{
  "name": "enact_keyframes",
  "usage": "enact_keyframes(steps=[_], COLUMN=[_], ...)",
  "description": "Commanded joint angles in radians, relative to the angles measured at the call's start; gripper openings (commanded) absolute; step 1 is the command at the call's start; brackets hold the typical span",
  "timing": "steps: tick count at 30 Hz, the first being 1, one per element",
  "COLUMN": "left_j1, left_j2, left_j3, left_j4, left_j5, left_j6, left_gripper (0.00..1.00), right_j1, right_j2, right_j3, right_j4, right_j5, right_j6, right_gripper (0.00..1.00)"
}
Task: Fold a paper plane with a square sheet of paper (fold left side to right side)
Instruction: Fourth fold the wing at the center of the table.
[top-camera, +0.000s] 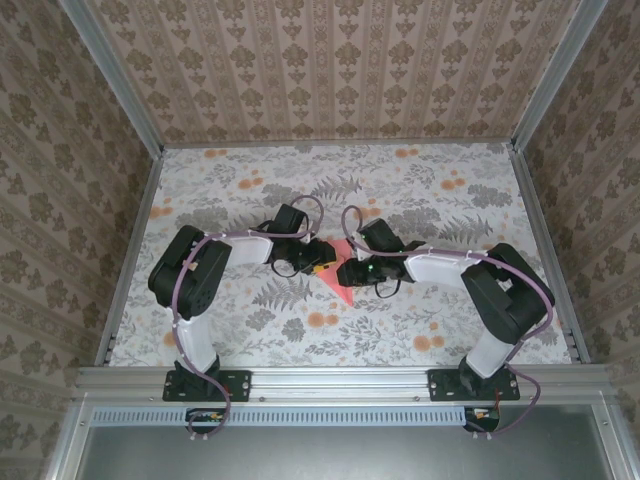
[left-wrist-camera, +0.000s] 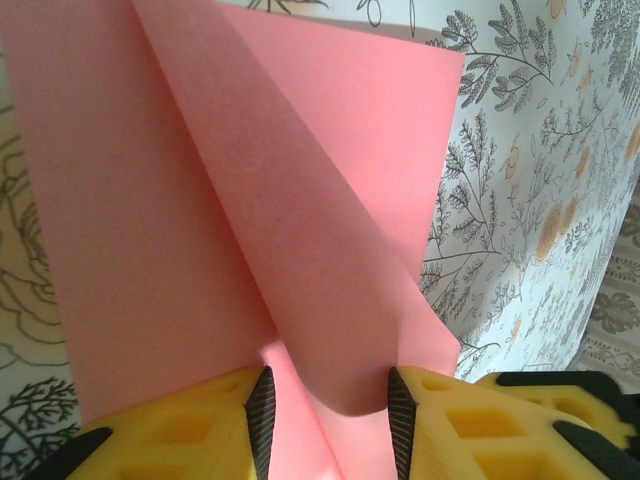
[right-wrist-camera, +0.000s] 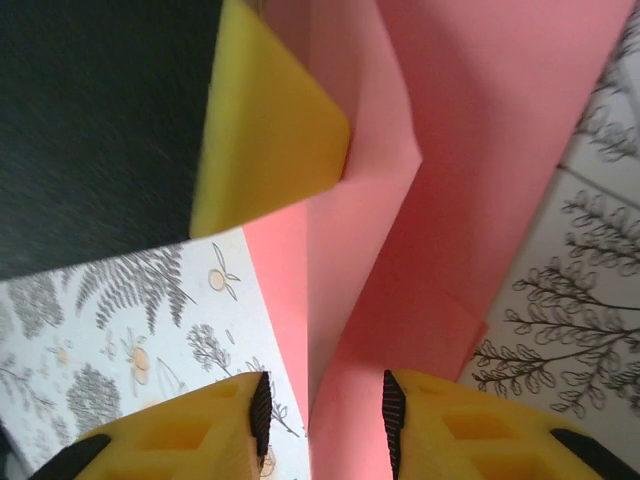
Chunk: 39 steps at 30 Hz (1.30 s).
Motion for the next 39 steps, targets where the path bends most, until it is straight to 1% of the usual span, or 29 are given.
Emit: enact_keyframes(steps=[1,4,8,14,21,24,27,32,39], left_j1=[-0.002,-0.002,-0.002,-0.002,-0.002,0.000,0.000,0.000,0.000], left_j2=[0.027,0.027,0.027,0.024,0.022,0.023,0.023,0.023,0.021], left_j3=[0.015,0.017,0.017,0.017,0.016,0.017,0.015,0.016,0.017], left_j4=[-0.049,-0.049,-0.049,-0.052,-0.051,-0.055,-0.055,-0.058,-0.064], left_j5=[-0.029,-0.028,-0.029,-0.028,-0.029,-0.029,-0.030,-0.031,-0.032], left_j6=[0.003,0.003,0.004,0.006,0.006,0.008,0.007,0.010,0.011], left_gripper=[0.38,0.38,0.38,0.38,0.38,0.38,0.38,0.38,0.38], right_j1=[-0.036,-0.067,-0.084,-0.084,-0.082,-0.082,-0.081,-0.082,-0.082], right_j2=[-0.042,-0.040,-0.019,0.030,0.078,0.089,0.092,0.092,0.099], right_j3=[-0.026,-0.041,-0.035,-0.010,0.014,0.016,0.017,0.028,0.049], right_j4=[0.045,0.084,0.103,0.131,0.135,0.138,0.127,0.073,-0.009], right_j5=[-0.094,-0.136,-0.153,-0.182,-0.185,-0.187,-0.179,-0.137,-0.060], right_j6=[0.022,0.050,0.070,0.103,0.120,0.123,0.117,0.090,0.045], right_gripper=[0.43,0.43,0.43,0.40,0.35,0.29,0.21,0.04,0.03])
